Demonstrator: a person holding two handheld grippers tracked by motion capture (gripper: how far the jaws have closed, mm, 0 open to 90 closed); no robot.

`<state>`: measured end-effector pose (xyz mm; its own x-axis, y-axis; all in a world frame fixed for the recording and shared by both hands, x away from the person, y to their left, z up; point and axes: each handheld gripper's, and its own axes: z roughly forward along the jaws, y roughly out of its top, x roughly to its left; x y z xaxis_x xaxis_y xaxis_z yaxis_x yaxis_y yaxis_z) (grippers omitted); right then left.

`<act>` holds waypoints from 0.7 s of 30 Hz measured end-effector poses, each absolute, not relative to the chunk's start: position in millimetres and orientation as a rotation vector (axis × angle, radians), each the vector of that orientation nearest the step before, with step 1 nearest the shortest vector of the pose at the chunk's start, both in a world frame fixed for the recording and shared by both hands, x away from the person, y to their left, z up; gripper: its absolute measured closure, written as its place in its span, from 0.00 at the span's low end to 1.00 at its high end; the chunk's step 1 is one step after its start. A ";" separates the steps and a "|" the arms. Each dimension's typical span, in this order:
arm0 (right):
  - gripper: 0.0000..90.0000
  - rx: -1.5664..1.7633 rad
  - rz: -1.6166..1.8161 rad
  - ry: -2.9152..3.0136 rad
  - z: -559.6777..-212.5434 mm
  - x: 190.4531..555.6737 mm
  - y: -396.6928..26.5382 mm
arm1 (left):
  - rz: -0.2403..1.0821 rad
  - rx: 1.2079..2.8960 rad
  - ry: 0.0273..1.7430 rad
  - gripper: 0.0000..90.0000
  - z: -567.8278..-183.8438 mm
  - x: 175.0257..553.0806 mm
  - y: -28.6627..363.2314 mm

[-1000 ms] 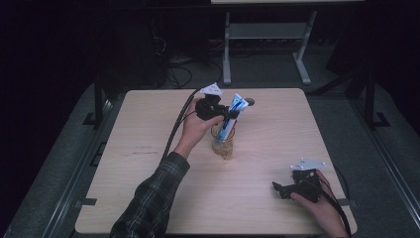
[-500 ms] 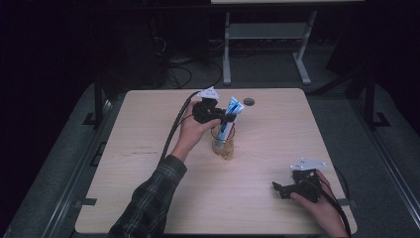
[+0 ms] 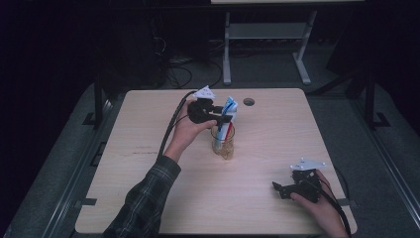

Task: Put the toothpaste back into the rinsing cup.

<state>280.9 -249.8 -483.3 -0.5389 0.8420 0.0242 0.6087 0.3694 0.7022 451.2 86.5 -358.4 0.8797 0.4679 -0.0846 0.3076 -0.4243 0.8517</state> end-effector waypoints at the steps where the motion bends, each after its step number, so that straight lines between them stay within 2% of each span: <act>1: 0.01 1.272 0.960 2.296 -483.3 280.9 -249.8 | 0.216 2.054 0.578 0.45 -357.2 449.6 89.9; 8: 0.01 1.271 0.960 2.296 -483.3 280.8 -249.8 | 0.243 2.044 0.637 0.34 -354.3 445.6 105.2; 18: 0.01 1.270 0.958 2.296 -483.3 280.7 -249.9 | 0.280 2.079 0.682 0.31 -354.0 430.3 129.9; 21: 0.01 1.273 0.959 2.295 -483.2 280.6 -249.8 | 0.327 2.108 0.687 0.30 -354.4 423.1 134.9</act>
<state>280.6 -249.8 -483.2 -0.5379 0.8427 0.0241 0.6091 0.3687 0.7021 423.1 134.9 -354.4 0.8134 0.5814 -0.0179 0.3529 -0.4687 0.8098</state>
